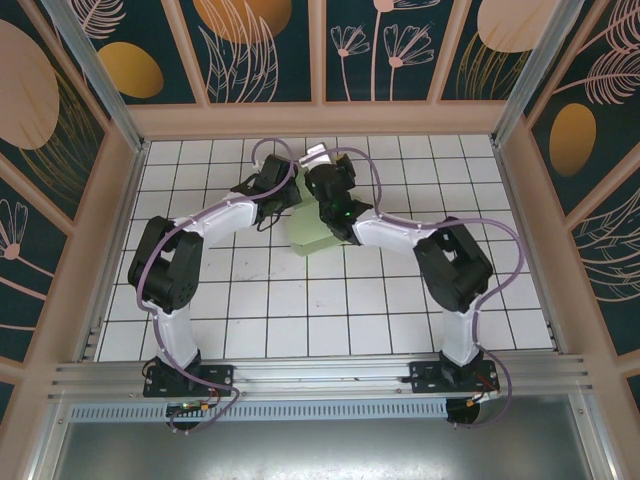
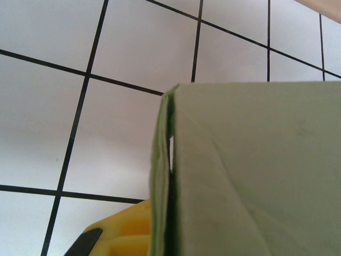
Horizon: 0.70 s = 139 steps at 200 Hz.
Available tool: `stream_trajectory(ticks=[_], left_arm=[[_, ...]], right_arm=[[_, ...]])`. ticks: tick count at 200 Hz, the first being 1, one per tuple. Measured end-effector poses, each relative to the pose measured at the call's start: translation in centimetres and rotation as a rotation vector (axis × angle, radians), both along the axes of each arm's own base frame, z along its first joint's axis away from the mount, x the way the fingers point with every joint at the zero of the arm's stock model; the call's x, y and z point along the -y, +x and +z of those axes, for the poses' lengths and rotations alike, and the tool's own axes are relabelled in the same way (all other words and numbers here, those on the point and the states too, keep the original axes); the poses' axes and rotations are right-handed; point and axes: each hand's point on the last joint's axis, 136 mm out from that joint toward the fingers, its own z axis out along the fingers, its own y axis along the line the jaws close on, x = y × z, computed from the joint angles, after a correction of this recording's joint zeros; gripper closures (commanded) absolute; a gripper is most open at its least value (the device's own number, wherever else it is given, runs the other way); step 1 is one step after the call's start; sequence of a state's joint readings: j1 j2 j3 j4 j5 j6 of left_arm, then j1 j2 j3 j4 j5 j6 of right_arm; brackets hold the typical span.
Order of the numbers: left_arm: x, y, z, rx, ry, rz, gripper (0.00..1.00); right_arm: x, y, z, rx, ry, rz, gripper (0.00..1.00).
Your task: Fold the paper box
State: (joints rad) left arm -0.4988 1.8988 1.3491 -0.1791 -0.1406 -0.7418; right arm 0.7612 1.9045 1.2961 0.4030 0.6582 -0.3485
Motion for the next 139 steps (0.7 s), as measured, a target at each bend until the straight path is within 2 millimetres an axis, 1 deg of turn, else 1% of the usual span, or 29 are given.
stream_trajectory(ticks=[6,20,44,65,86,102,121,128,139], left_arm=[[0.0,0.0,0.1,0.001,0.000,-0.001,1.00],[0.0,0.1,0.3,0.005,0.003,-0.001,1.00],[0.0,0.2,0.4,0.005,0.006,-0.003,1.00],[0.1,0.3,0.6,0.011,0.010,-0.011,1.00],[0.1,0.3,0.7,0.014,0.015,-0.019,1.00],[0.2,0.3,0.7,0.016,0.015,-0.023,1.00],[0.3,0.4,0.8,0.021,0.010,-0.026,1.00],[0.4,0.4,0.9,0.023,0.006,-0.029,1.00],[0.6,0.5,1.0,0.026,-0.003,-0.034,1.00]], right_arm=[[0.0,-0.4,0.3,-0.001,0.012,0.018,0.24],[0.2,-1.4,1.2,0.002,0.052,0.051,0.22],[1.2,-3.8,2.5,0.006,0.130,0.106,0.20],[2.2,-5.8,3.9,0.003,0.234,0.165,0.20],[4.4,-6.6,5.4,-0.006,0.386,0.206,0.20],[7.0,-6.6,6.2,-0.021,0.525,0.217,0.22],[9.8,-6.6,5.9,-0.050,0.647,0.218,0.22],[10.2,-6.8,5.5,-0.067,0.683,0.226,0.23],[10.5,-7.2,4.8,-0.100,0.726,0.245,0.24]])
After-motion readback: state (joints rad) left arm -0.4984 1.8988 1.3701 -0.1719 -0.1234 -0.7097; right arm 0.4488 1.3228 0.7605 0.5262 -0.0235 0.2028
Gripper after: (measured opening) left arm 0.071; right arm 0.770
